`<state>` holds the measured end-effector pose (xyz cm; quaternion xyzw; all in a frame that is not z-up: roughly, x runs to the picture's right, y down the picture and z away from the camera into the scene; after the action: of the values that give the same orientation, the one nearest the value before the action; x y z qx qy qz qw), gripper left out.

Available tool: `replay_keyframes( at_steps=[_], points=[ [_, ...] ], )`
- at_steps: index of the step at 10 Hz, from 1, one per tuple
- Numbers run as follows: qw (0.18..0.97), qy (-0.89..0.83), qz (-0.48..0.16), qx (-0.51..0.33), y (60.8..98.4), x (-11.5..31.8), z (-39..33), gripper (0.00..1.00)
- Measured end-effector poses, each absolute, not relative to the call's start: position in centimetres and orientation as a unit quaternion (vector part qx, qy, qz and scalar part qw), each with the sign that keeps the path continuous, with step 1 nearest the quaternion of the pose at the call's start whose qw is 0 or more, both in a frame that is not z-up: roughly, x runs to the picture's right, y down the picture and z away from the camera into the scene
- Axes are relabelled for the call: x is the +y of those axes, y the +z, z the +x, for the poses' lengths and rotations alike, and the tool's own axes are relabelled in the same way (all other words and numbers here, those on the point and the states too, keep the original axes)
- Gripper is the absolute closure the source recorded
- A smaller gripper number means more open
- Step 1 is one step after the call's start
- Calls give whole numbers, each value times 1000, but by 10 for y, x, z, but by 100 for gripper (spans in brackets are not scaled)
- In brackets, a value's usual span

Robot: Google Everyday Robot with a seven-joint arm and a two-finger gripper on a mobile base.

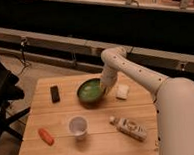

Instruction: Drag the ceramic bowl in a circle

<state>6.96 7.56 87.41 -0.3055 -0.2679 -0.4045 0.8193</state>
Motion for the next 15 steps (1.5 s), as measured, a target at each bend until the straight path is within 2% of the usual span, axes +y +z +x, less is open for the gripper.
replay_keyframes(
  at_steps=[15],
  points=[
    [819,-403,-313,-261,872,73,78,89]
  ],
)
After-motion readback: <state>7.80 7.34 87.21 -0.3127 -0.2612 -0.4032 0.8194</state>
